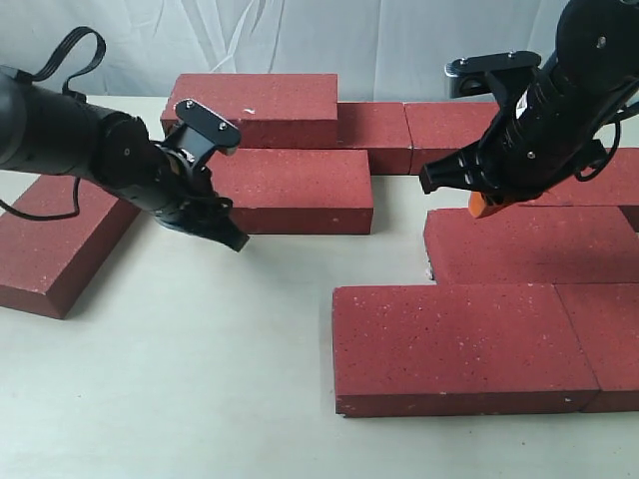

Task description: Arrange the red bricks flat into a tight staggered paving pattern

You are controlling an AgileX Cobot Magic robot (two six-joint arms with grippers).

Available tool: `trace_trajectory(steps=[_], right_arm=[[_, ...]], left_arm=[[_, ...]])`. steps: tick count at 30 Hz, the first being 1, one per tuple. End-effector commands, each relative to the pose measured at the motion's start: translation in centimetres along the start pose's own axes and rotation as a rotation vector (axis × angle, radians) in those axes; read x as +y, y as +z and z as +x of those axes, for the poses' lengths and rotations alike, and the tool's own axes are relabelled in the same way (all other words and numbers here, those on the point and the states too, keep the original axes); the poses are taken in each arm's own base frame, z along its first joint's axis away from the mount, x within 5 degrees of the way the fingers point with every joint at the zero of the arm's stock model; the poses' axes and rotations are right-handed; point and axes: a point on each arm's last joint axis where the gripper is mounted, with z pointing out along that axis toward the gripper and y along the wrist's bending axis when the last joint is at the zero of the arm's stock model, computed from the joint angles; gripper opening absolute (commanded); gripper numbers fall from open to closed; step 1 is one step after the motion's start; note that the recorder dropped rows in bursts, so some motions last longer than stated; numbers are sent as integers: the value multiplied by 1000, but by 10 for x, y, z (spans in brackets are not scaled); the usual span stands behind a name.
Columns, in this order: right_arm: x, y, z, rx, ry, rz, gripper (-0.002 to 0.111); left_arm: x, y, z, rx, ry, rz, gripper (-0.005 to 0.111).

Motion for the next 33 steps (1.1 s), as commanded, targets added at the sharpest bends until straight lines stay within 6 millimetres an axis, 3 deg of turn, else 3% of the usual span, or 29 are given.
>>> trace_trajectory(steps=[1, 6, 9, 14, 19, 33], right_arm=[[-1, -1, -2, -12, 10, -5, -1], [0, -1, -2, -19, 20, -16, -1], [0, -1, -3, -21, 20, -17, -1], [0, -1, -3, -21, 21, -18, -1], [0, -1, -3, -25, 22, -20, -1], [2, -1, -4, -39, 36, -35, -1]], left_arm=[[4, -28, -12, -62, 0, -18, 0], [16, -60, -22, -154, -21, -57, 0], [27, -68, -20, -158, -65, -73, 0], [54, -67, -6, -93, -296, -93, 0], [78, -63, 5, 3, -370, -107, 0], [84, -64, -1, -70, -344, -145, 0]])
